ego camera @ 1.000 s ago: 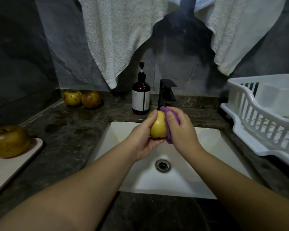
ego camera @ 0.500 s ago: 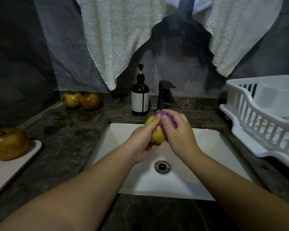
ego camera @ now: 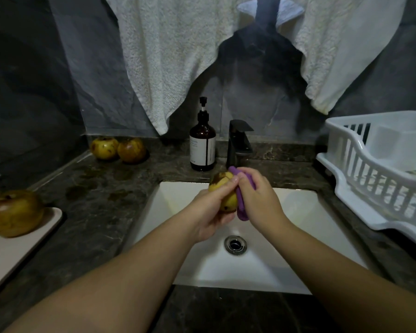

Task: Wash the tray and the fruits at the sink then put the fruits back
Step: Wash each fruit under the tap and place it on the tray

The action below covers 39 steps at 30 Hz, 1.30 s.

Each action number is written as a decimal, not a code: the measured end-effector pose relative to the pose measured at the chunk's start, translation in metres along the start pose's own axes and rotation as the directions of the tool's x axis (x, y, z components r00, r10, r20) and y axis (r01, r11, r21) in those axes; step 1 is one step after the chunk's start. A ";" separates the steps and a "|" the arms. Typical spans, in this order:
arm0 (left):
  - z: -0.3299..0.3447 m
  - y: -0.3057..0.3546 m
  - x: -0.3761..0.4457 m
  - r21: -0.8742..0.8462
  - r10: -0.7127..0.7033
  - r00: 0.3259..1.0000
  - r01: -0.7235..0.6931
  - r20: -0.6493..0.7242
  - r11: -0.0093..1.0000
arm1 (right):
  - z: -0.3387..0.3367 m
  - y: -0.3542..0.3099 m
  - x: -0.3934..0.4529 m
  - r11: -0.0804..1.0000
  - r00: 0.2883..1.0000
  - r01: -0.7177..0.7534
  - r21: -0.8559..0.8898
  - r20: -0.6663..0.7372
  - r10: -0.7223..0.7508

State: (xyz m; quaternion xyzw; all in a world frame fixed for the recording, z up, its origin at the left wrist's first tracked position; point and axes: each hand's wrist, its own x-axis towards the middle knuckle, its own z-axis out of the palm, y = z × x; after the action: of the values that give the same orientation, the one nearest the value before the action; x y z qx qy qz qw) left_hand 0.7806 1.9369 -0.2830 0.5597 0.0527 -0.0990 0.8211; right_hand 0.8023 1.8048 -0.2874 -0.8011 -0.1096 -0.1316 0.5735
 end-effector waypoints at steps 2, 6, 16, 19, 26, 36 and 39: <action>-0.002 0.002 0.001 0.007 0.035 0.999 -0.035 -0.003 0.999 | 0.000 -0.002 0.000 0.999 0.999 0.050 0.009 -0.022 -0.050; -0.003 0.007 -0.001 -0.140 0.039 0.999 -0.038 0.006 0.989 | -0.001 -0.002 0.002 0.995 1.000 -0.016 0.102 -0.010 0.017; -0.001 0.005 -0.002 -0.157 -0.053 0.998 0.056 0.024 0.986 | 0.001 -0.001 0.000 0.999 1.000 0.003 0.033 -0.003 -0.003; -0.001 0.003 0.000 -0.070 -0.069 0.997 0.071 0.024 0.995 | 0.003 -0.004 -0.004 0.990 0.990 0.135 -0.038 -0.041 -0.137; 0.001 0.004 -0.002 -0.167 -0.075 0.996 0.083 0.051 0.983 | 0.002 -0.002 -0.002 0.996 0.996 0.082 -0.037 -0.025 -0.083; -0.001 0.003 -0.003 -0.109 -0.131 0.990 0.136 0.050 0.985 | -0.001 -0.004 -0.002 0.989 0.990 0.138 -0.055 -0.017 -0.139; -0.002 0.003 -0.002 -0.206 -0.090 0.994 0.100 0.058 0.973 | -0.002 -0.004 -0.003 0.969 0.975 0.223 -0.107 0.005 -0.223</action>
State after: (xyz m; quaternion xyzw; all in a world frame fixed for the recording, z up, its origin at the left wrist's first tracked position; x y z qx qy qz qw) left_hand 0.7789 1.9400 -0.2806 0.4646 0.0697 -0.1457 0.8706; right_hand 0.7977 1.8045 -0.2839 -0.8127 -0.1898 -0.2036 0.5119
